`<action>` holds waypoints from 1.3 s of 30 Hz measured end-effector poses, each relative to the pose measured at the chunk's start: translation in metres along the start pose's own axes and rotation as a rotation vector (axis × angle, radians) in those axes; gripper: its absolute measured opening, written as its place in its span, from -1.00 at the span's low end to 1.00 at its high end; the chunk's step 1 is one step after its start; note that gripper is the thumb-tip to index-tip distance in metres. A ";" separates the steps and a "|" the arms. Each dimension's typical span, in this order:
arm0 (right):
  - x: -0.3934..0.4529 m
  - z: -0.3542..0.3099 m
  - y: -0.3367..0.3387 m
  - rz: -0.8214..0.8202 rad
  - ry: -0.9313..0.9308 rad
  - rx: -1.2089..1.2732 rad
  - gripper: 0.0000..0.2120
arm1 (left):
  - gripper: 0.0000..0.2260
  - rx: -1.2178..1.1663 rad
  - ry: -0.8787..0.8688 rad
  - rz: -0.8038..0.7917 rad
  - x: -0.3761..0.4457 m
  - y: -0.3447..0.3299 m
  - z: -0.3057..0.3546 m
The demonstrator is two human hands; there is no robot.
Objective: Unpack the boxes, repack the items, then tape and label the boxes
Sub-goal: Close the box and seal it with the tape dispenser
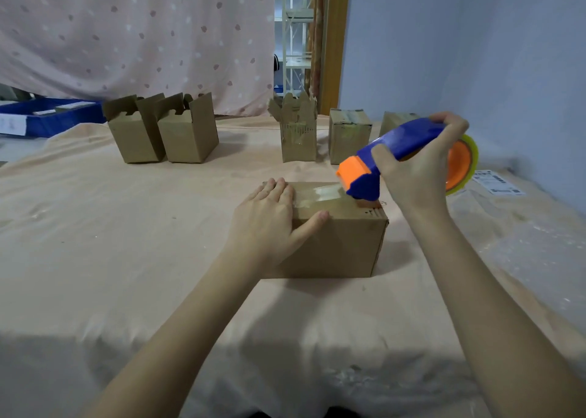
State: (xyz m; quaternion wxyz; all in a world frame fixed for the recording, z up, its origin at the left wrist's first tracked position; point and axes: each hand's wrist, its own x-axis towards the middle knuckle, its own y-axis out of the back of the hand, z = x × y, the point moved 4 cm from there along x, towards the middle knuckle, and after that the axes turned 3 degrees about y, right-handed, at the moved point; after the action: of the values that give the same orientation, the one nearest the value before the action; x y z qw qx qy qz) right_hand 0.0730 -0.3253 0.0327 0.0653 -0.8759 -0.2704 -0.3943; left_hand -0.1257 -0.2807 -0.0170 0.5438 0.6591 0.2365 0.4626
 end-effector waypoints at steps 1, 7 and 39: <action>0.002 -0.002 0.000 0.004 0.007 -0.001 -0.37 | 0.01 0.003 0.002 0.008 0.000 0.000 0.000; -0.001 0.005 0.004 0.005 -0.024 0.000 -0.37 | -0.05 0.009 -0.001 -0.004 -0.001 0.002 0.001; -0.016 0.025 -0.003 0.041 -0.132 0.079 -0.21 | -0.30 -0.037 -0.129 -0.037 0.012 0.002 0.041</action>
State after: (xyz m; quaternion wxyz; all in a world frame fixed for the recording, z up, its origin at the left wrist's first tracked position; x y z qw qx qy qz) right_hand 0.0794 -0.3216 0.0042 0.0900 -0.9019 -0.2717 -0.3234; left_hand -0.0845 -0.2920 -0.0100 0.5784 0.6730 0.2044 0.4132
